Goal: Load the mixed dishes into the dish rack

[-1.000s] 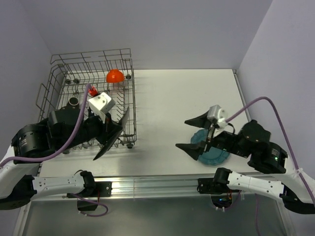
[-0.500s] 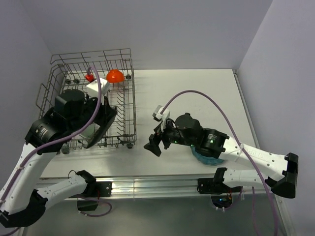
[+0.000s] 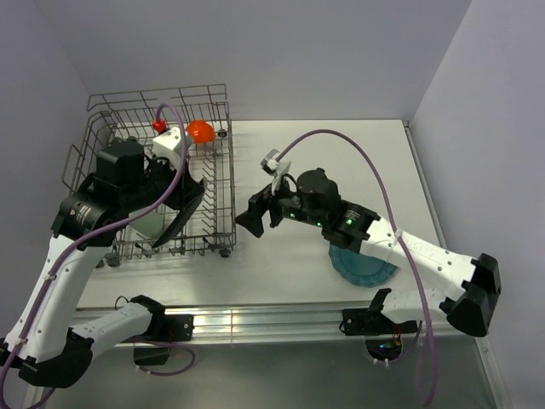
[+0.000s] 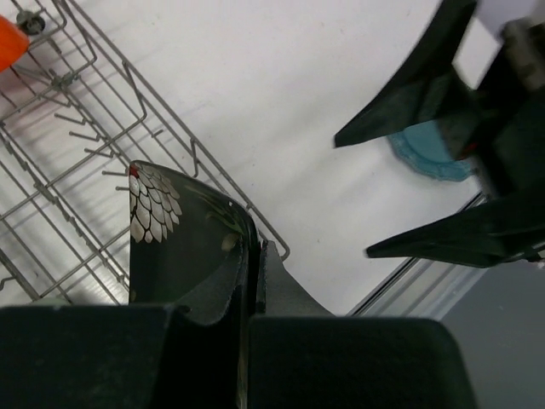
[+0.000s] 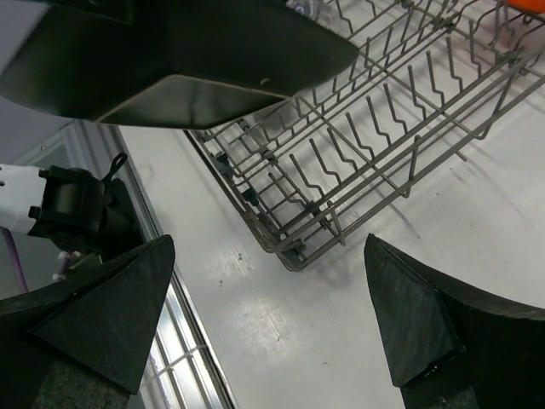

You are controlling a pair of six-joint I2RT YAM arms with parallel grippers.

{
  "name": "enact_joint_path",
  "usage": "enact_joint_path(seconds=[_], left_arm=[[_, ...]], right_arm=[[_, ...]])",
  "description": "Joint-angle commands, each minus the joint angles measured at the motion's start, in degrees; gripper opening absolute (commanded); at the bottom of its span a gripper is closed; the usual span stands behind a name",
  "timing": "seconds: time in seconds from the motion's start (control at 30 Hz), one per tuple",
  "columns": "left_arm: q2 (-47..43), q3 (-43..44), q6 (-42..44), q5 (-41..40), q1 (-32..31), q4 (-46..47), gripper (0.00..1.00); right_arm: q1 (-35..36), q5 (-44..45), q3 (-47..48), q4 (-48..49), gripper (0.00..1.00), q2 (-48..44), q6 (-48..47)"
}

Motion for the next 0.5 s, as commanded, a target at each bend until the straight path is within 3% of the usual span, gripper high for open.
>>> enact_joint_path(seconds=[0.0,0.17,0.33,0.47], left_arm=[[-1.5,6.4,0.4,3.3,0.3,6.7,0.0],[-1.7,9.5,-0.2,5.0,0.3,5.3,0.0],[-2.0,12.8,-2.5,9.0,0.3,4.3,0.0],[-3.1,13.3,-4.4,14.2,0.3,4.5,0.0]], right_arm=[[-0.5,-2.7,3.4,4.2,1.0,2.2,0.4],[-3.7,-7.6,2.0,10.9,1.0,3.8,-0.4],[-8.4,-19.7,-1.1,18.1,1.0,3.9,-1.8],[-10.1,-25.7,0.3,16.0,1.0,4.7,-9.0]])
